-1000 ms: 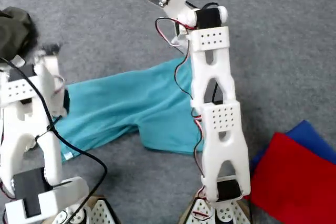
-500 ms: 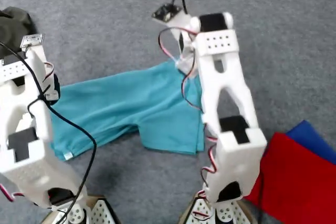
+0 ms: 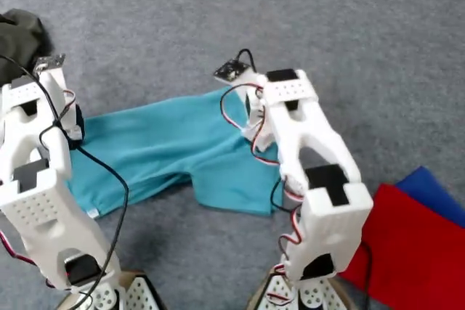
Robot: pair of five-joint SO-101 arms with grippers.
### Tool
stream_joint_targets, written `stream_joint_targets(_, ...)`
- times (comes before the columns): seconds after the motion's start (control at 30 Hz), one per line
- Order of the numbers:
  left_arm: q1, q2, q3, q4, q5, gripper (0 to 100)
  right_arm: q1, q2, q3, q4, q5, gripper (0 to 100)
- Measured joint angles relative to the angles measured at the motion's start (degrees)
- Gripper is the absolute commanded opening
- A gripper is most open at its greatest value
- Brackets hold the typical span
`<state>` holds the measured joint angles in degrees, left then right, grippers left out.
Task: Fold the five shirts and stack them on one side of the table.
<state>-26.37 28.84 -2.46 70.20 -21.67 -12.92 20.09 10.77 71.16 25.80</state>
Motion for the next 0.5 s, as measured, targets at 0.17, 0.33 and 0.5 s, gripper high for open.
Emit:
stream_joint_targets(0.17,0.0,4.04,-5.27,2.99,-1.32,2,4.31,2.55,-0.18,-0.79,5.36,0.6)
stream_joint_targets(0.33,0.0,5.8,-8.35,3.34,-2.46,2,8.09,3.08,-2.9,-0.09,10.29,0.6)
stream_joint_targets(0.5,0.0,5.98,-9.49,3.34,-2.46,2,8.44,3.16,-8.88,6.51,11.43,0.6)
